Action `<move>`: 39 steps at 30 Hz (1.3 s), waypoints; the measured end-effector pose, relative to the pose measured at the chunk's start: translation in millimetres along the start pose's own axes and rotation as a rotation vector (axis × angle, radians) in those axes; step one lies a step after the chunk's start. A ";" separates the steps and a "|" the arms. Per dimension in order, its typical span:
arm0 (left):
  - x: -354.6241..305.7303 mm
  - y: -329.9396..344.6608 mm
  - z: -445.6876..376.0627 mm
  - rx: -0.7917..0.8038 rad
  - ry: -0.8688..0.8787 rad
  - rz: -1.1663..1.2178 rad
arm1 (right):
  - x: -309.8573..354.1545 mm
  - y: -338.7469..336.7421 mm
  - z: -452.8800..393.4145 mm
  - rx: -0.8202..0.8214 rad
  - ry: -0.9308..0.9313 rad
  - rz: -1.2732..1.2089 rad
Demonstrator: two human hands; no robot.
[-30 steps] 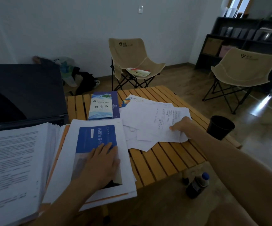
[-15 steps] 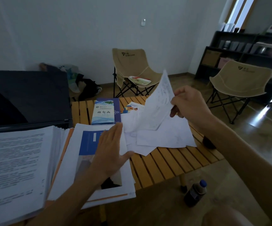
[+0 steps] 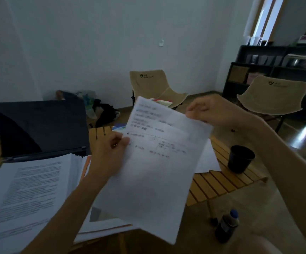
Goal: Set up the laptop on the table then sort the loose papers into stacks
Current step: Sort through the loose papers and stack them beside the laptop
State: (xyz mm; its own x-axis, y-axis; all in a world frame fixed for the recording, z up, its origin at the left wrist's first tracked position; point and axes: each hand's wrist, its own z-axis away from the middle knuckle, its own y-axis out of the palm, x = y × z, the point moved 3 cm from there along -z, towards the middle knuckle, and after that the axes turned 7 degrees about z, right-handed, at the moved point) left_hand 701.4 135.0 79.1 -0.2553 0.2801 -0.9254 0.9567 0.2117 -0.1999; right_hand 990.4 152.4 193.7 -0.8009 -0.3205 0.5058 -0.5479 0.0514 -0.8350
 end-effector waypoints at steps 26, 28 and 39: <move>126.2 -36.9 -16.6 -0.290 -0.207 -0.273 | -49.6 250.7 13.8 0.146 0.485 -0.625; 132.7 -40.8 -17.6 -0.285 -0.243 -0.304 | -44.8 252.9 14.4 0.236 0.496 -0.572; 145.5 -38.7 -14.2 -0.192 -0.232 -0.359 | -49.8 264.2 16.8 0.257 0.466 -0.468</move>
State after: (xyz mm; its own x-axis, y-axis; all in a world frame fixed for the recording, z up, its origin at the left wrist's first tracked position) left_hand 625.2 180.9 -43.2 -0.5067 -0.0547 -0.8604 0.7646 0.4327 -0.4777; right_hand 889.6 166.1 -55.7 -0.5470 0.1871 0.8160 -0.8313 -0.2363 -0.5031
